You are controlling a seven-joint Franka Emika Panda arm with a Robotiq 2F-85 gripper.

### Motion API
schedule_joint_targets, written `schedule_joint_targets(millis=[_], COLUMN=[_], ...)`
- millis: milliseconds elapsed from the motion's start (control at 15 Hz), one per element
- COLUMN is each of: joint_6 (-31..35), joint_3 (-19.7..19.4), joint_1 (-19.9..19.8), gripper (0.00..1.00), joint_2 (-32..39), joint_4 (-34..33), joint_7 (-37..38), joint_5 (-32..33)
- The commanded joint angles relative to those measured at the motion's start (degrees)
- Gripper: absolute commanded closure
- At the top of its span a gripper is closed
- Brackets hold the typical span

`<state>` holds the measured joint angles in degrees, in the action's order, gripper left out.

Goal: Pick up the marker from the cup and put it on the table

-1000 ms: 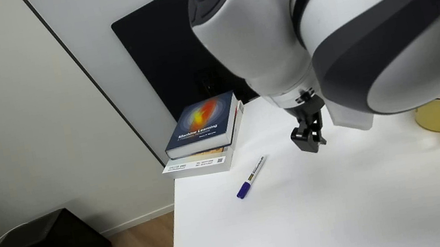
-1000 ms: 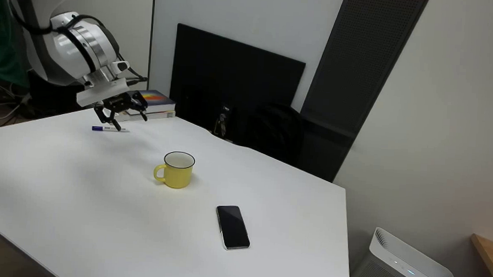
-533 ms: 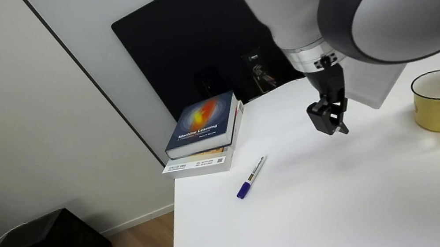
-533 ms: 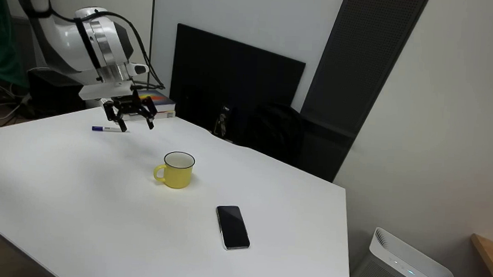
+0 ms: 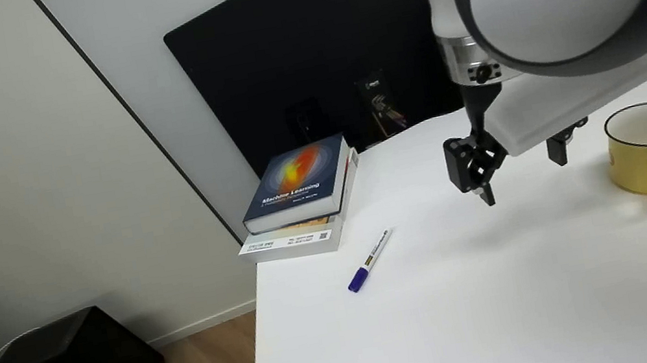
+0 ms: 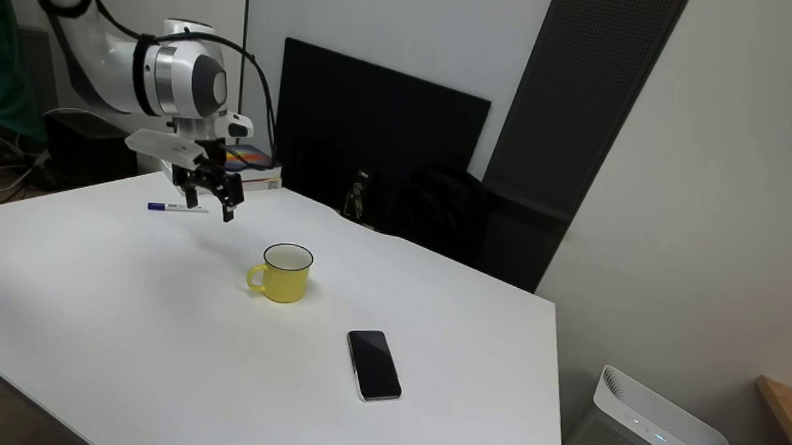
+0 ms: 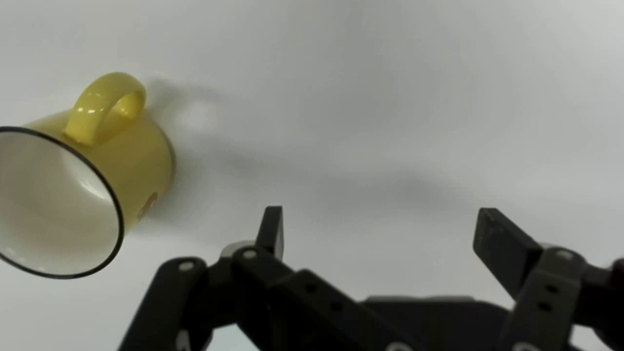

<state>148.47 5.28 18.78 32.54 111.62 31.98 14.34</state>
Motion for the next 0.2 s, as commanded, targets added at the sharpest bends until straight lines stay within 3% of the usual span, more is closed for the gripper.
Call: schedule_joint_targets(millis=[0, 133], joint_6=[1.33, 1.65], joint_3=[-1.76, -2.19], joint_1=[1.71, 2.10], gripper=[0.00, 0.00], joint_2=[-0.16, -0.01], joint_4=[0.45, 0.58], joint_7=[-1.33, -1.85], joint_5=[-4.22, -4.85])
